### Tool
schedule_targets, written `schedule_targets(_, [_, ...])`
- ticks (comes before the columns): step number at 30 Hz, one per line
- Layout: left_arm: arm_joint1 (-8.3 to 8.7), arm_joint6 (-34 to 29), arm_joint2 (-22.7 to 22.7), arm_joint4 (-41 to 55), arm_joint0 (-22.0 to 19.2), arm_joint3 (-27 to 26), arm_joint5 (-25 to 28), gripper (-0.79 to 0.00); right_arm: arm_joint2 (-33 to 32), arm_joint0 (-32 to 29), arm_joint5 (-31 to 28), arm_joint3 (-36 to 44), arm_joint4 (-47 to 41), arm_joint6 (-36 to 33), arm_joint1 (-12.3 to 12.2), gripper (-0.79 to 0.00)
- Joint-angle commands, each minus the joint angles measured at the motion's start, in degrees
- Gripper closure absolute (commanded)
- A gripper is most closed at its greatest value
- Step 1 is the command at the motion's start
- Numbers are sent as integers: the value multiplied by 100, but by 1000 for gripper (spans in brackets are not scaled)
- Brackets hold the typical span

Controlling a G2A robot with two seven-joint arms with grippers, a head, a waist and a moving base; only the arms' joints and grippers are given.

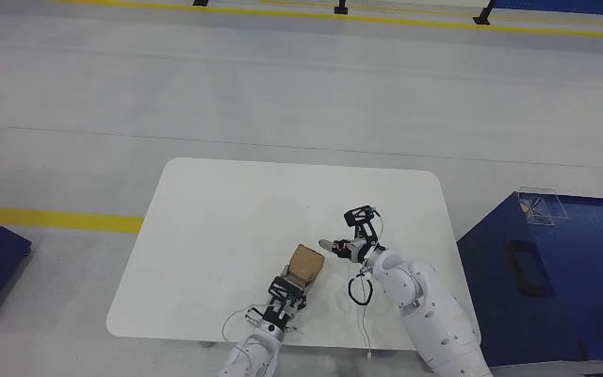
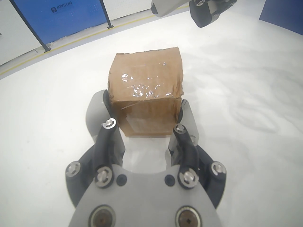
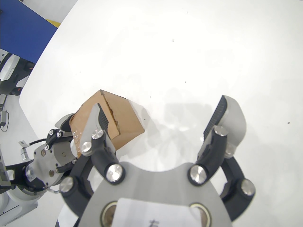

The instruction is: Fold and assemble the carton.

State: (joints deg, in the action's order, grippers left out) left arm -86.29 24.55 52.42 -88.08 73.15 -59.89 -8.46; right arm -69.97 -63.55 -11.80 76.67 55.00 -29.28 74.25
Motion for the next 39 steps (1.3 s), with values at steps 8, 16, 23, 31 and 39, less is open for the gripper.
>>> schedule_targets(8, [-32, -595, 377, 2337, 853, -1763, 721, 0, -917, -254, -40, 374, -1129, 334, -94, -785])
schedule_targets(16, [-17, -2653, 793, 4357, 1124, -2383, 673, 0, -1184, -454, -333, 618, -1334, 235, -158, -785])
schedule_targets(23, [74, -3495, 1049, 4818, 1411, -2749, 709, -785, -1184, -454, -333, 618, -1334, 235, -158, -785])
schedule_targets(31, [122, -2717, 1619, 5459, 1993, -3889, 366, -785, -1184, -454, -333, 618, -1334, 235, -158, -785])
schedule_targets(39, [32, -935, 534, 2586, 1461, -3031, 101, 0, -1184, -454, -333, 618, -1334, 235, -158, -785])
